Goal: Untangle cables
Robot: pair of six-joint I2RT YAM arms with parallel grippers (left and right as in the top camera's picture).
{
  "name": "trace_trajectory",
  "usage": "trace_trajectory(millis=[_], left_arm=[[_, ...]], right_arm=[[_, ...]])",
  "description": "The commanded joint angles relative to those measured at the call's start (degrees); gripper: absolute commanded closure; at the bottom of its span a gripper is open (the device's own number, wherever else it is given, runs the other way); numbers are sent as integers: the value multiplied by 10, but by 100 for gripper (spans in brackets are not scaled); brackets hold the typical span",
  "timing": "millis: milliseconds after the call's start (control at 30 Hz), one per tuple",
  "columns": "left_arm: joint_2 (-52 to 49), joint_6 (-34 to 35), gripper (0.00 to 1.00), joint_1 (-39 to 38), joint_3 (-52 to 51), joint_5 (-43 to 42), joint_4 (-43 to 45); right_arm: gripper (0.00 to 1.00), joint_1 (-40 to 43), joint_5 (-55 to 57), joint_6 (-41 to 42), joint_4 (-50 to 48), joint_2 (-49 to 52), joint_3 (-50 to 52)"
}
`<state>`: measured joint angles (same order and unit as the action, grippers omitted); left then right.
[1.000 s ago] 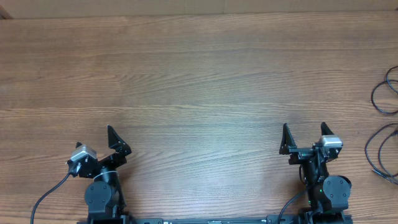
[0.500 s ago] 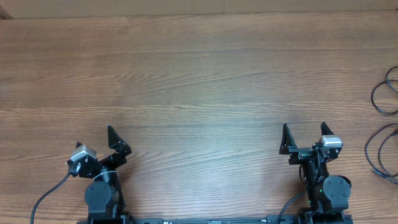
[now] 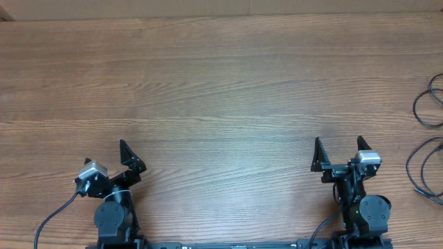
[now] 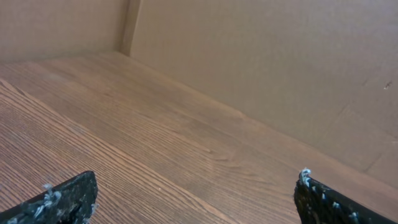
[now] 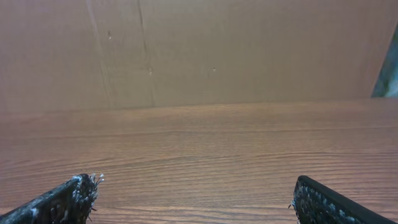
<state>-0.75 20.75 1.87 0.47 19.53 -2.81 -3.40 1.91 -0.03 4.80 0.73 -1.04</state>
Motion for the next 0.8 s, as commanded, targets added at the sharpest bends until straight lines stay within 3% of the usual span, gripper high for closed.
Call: trace_trajectory(millis=[0, 67, 267, 467, 767], left_arm=[[5, -15, 0, -4, -2, -2, 0], [5, -18, 0, -4, -2, 2, 0], [5, -204, 0, -4, -2, -19, -2], [5, -344, 0, -4, -2, -139, -14], [5, -339, 0, -4, -2, -156, -15]], right_arm=[[0, 3, 5, -4, -2, -6, 6], [0, 3, 5, -4, -2, -6, 6], [0, 3, 5, -4, -2, -6, 6], [0, 3, 5, -4, -2, -6, 6], [0, 3, 5, -4, -2, -6, 6]])
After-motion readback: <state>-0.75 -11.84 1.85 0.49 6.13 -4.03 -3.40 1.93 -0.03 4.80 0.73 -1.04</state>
